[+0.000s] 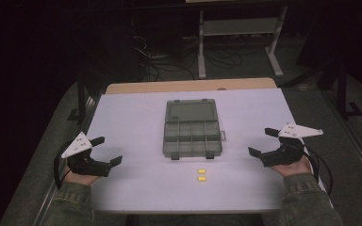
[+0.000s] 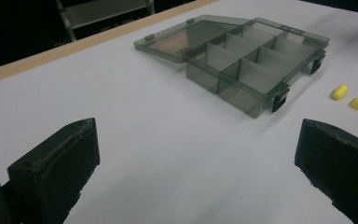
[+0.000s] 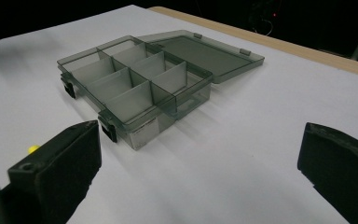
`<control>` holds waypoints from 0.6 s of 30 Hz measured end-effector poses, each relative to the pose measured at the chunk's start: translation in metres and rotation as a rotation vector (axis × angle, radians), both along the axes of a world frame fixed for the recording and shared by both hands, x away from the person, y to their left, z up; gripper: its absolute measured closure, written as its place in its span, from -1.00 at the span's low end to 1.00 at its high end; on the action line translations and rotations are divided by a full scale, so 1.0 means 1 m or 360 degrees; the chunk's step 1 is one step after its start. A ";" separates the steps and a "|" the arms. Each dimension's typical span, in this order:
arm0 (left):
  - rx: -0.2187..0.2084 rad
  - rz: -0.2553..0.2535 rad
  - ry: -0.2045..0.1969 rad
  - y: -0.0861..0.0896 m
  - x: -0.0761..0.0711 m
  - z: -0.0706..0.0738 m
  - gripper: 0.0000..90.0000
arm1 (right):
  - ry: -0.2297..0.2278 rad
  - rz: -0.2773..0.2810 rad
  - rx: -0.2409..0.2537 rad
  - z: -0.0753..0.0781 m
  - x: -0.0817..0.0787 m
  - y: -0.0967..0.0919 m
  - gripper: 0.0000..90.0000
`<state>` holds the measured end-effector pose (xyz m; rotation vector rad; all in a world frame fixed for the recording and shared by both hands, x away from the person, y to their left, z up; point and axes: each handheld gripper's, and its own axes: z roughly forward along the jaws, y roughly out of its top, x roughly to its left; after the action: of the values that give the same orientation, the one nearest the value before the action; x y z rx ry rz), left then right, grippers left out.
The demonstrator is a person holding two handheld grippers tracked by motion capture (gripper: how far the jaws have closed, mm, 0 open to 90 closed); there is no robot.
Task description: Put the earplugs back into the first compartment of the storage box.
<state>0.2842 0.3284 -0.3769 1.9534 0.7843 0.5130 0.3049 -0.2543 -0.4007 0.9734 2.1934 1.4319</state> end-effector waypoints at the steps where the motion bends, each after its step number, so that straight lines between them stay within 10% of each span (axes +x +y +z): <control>1: 0.0015 -0.0015 -0.0001 -0.002 0.000 0.002 -1.00 | 0.0005 0.0001 -0.0001 0.000 0.000 0.001 -1.00; 18: 0.0190 -0.0275 0.0079 -0.047 0.007 0.025 -0.99 | 0.0019 0.0028 -0.0041 -0.001 0.001 0.007 -1.00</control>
<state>0.2910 0.2818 -0.3515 2.1291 0.6201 0.4165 0.3057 -0.2478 -0.4020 0.9583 2.2288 1.4053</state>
